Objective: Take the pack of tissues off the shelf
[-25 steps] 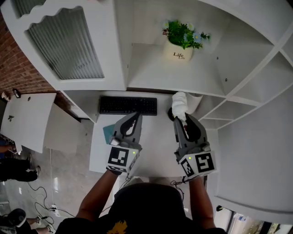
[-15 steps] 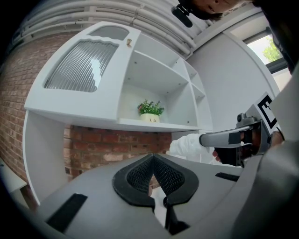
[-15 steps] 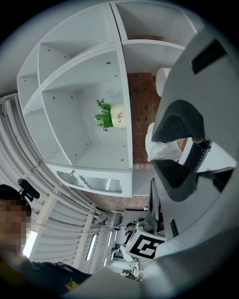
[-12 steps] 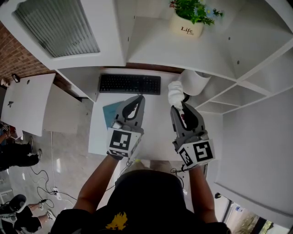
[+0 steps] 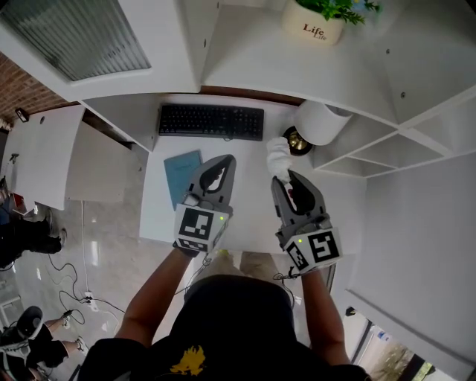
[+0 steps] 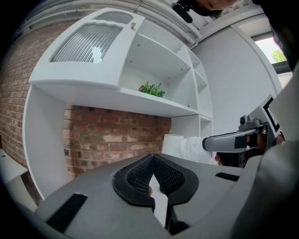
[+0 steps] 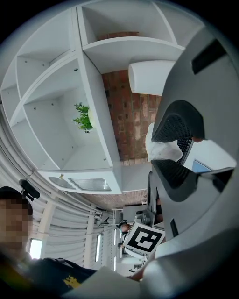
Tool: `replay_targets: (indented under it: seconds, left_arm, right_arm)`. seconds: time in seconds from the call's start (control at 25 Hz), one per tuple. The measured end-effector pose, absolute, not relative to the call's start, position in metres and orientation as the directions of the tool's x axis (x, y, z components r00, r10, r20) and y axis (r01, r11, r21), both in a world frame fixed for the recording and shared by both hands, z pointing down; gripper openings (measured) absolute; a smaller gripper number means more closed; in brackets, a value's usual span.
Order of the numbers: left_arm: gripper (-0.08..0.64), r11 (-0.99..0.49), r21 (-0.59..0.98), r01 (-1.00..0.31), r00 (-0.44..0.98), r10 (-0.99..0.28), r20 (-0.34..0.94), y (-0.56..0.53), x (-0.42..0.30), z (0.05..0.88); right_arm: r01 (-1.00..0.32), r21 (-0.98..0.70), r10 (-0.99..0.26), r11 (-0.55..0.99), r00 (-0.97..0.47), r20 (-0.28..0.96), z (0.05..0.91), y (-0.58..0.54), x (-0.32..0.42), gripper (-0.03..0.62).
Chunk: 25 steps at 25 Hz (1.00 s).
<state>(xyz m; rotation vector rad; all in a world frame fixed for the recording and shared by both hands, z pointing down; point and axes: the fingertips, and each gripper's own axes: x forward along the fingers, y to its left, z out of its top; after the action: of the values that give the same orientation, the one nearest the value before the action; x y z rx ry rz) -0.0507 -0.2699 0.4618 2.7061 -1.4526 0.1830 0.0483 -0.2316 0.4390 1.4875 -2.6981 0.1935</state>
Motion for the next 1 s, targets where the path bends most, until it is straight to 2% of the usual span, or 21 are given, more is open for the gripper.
replay_targets:
  seconds: [1.0]
  left_arm:
    - [0.005,-0.486,0.062,-0.872,0.480,-0.822,0.307,-0.261,-0.053,0.595]
  right_arm:
    - [-0.822,-0.148,-0.770,0.550,-0.567,0.292,0.577,-0.217,0.044,0.118]
